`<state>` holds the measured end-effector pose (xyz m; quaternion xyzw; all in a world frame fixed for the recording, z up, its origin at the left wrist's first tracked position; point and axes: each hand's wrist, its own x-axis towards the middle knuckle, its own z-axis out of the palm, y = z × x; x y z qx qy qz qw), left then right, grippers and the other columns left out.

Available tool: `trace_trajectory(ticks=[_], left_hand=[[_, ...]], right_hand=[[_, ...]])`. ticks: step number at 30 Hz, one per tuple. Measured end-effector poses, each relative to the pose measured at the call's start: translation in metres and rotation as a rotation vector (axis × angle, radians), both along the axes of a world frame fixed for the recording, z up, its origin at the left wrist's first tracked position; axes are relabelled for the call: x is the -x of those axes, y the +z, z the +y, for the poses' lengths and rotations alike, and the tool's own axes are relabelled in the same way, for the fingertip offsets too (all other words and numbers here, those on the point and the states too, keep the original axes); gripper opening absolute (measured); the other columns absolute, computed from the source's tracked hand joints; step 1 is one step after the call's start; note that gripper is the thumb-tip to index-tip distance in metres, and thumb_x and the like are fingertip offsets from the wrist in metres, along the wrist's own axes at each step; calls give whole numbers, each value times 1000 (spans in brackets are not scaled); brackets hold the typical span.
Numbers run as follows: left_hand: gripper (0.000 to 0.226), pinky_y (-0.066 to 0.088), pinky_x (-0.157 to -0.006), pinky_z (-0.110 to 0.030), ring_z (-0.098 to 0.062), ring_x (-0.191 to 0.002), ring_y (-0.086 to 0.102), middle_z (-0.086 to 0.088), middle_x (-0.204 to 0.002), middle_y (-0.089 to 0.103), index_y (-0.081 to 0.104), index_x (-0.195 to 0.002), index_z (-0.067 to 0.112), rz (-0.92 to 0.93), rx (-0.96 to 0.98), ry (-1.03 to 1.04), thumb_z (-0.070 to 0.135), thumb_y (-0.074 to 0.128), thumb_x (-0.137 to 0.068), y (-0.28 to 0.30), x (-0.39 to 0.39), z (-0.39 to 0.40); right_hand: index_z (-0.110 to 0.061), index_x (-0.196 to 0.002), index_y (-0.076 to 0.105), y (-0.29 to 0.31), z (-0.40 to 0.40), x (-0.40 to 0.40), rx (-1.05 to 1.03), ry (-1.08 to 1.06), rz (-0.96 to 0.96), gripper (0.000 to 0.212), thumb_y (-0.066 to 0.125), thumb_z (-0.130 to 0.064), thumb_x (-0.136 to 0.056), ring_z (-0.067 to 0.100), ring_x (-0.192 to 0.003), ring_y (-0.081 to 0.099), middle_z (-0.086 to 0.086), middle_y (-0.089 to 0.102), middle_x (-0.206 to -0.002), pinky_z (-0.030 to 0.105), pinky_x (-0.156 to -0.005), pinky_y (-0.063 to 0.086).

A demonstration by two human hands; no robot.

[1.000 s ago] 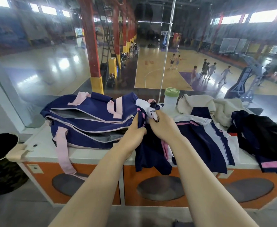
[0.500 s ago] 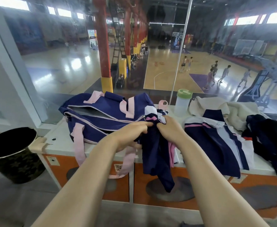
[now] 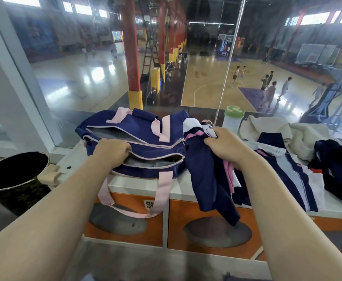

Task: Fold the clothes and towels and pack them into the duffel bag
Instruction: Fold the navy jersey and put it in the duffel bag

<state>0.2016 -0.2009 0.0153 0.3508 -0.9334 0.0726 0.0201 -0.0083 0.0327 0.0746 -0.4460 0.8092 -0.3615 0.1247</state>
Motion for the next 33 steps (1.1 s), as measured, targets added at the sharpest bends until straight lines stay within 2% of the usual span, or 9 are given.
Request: trace_trajectory(ticks=[4,10,15,17,19,22,25,29,33], left_hand=[[28,50,-85,-38,-21,-102,62,3,-112,69,66,-114,29,292,-61,-56,26,43,-98,-3,24,23],[22,50,-83,-41,-23,-100,63,5,-107,70,67,-104,28,431,-160,-211,29,46,-98,-2,76,61],[27,46,-89,-30,-14,-107,58,14,-113,62,64,-114,32,93,-366,-212,22,59,-90,30,62,37],[28,42,-81,-24,-10,-98,57,15,-109,62,65,-111,34,4,-469,-151,19,59,-88,39,40,23],[27,39,-77,-24,-9,-91,58,10,-106,67,69,-103,34,115,-481,-120,16,55,-89,38,21,5],[25,44,-83,-32,-16,-96,60,7,-107,68,69,-96,37,381,-384,-64,21,51,-91,28,9,-9],[27,47,-91,-40,-25,-106,60,3,-114,66,68,-110,30,653,-277,-4,22,48,-94,28,16,-5],[28,44,-84,-35,-26,-107,59,-1,-116,67,64,-116,25,844,-171,38,20,43,-98,36,29,6],[27,40,-79,-30,-21,-101,59,2,-109,66,65,-110,21,986,-265,60,16,43,-96,47,37,7]], right_hand=[[5,-84,48,10,0,8,16,-31,-72,22,48,-16,-78,21,-70,45,9,49,-75,34,-65,33],[6,-95,52,17,11,17,-48,-17,-97,33,50,-20,-77,22,-73,50,16,54,-78,34,-68,35],[9,-101,53,10,12,15,-108,20,-118,42,49,-22,-72,21,-75,51,28,60,-93,34,-69,36],[9,-93,52,6,10,11,-125,30,-109,30,50,-17,-77,21,-75,49,21,57,-83,34,-69,35],[2,-80,50,4,8,7,-140,34,-78,14,51,-12,-83,20,-73,46,10,51,-77,33,-67,33],[4,-81,48,4,6,0,-132,61,-17,16,51,-11,-85,18,-72,45,7,50,-76,33,-66,32],[4,-83,47,8,5,-4,-112,91,-24,19,51,-15,-82,18,-73,45,7,50,-77,33,-67,33],[-1,-82,50,17,9,-10,-152,152,-56,18,54,-19,-80,17,-74,47,5,52,-79,35,-70,34],[2,-84,48,16,0,-30,-303,254,7,24,56,-20,-84,19,-75,48,7,52,-79,35,-70,35]])
